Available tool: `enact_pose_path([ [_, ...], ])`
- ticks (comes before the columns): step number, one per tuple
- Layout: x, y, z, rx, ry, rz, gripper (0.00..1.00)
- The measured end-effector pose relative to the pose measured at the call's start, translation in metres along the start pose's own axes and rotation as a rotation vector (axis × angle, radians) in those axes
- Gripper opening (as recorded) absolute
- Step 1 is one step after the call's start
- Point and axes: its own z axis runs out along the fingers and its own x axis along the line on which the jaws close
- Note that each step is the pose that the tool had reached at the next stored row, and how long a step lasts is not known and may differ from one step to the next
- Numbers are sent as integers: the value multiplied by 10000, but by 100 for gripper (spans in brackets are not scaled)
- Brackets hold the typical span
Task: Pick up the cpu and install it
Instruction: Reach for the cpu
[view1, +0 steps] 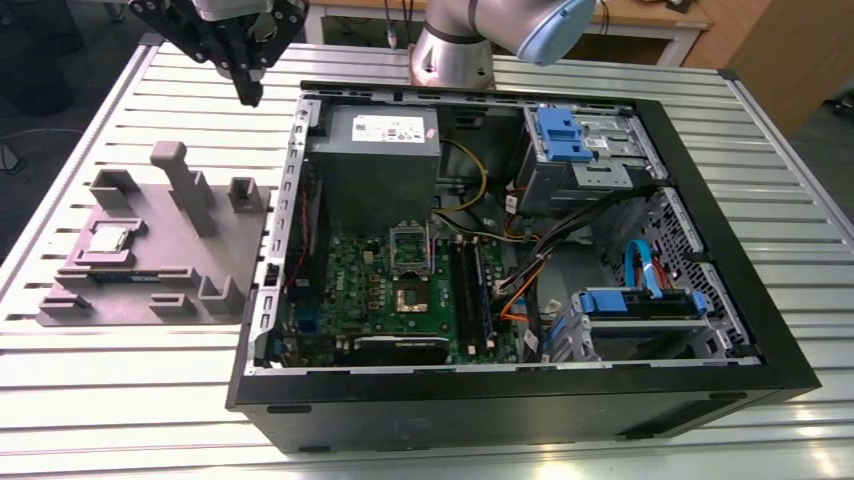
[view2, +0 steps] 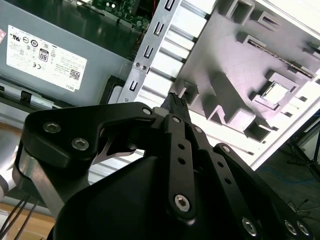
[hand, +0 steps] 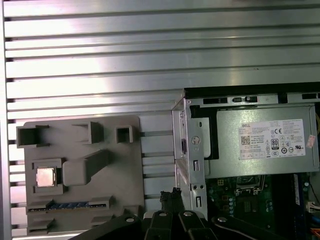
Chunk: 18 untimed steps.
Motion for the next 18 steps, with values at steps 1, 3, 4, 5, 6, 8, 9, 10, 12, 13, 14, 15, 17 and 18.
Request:
enact_pose_path([
  [1, 2, 0, 0, 0, 0, 0, 10],
  [3, 6, 0, 0, 1, 0, 0, 10],
  [4, 9, -1, -1, 0, 0, 0, 10],
  [5, 11, -1, -1, 0, 0, 0, 10],
  [6, 13, -1, 0, 0, 0, -1, 10],
  [8, 18, -1, 0, 0, 0, 0, 10],
  [9, 19, -1, 0, 0, 0, 0, 10],
  [10, 21, -2, -1, 0, 0, -1, 10],
  [12, 24, -2, -1, 1, 0, 0, 10],
  [13, 26, -2, -1, 0, 0, 0, 10],
  [14, 28, -2, -1, 0, 0, 0, 10],
  [15, 29, -2, -1, 0, 0, -1, 10],
  [17, 32, -3, -1, 0, 0, -1, 10],
  [18, 34, -3, -1, 0, 0, 0, 10],
])
